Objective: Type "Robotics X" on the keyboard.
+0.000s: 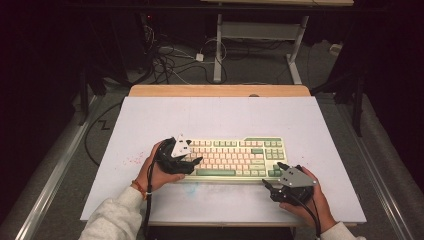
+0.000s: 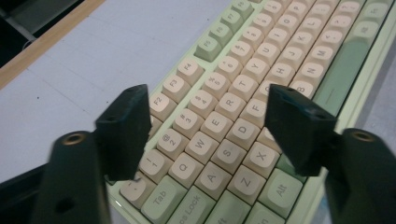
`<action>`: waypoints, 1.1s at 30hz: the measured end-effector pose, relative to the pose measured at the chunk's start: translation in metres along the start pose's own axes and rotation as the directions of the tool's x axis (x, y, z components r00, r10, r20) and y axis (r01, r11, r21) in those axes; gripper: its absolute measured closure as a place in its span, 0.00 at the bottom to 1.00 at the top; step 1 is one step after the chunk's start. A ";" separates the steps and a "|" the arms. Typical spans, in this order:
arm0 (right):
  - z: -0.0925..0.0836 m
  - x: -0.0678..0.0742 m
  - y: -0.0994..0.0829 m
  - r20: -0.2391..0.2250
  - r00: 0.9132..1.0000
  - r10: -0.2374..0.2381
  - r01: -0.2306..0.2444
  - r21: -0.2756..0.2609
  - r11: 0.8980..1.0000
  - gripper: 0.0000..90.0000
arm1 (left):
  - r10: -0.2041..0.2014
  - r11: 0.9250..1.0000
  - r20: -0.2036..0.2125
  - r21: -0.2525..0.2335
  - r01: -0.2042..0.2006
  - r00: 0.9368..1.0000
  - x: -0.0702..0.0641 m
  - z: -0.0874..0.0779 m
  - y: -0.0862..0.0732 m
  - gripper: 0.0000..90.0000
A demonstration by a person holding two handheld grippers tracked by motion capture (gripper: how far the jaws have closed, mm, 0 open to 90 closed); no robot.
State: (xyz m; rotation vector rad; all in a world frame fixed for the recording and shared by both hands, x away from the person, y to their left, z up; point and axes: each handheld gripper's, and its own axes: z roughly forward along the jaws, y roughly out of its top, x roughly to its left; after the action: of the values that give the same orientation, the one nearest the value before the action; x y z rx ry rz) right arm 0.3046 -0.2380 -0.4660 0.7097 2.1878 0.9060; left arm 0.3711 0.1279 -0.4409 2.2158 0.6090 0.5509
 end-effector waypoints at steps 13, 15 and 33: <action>0.000 -0.002 -0.001 0.005 1.000 0.016 -0.016 0.000 1.000 0.31 | 0.018 0.999 -0.037 -0.038 -0.020 0.999 -0.006 -0.005 0.002 0.18; 0.000 -0.002 -0.001 0.009 1.000 0.017 -0.017 -0.002 1.000 0.31 | 0.023 0.999 -0.041 -0.042 -0.025 0.999 -0.006 -0.008 0.002 0.18; -0.002 -0.005 -0.001 0.003 0.999 0.040 -0.040 -0.013 0.999 0.31 | 0.060 0.998 -0.100 -0.023 -0.063 0.993 -0.002 -0.032 -0.022 0.18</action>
State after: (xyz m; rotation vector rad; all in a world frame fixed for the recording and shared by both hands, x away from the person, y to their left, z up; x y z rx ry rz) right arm 0.3059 -0.2424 -0.4639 0.7510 2.1700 0.9374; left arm 0.3461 0.1576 -0.4377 2.1984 0.5823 0.7000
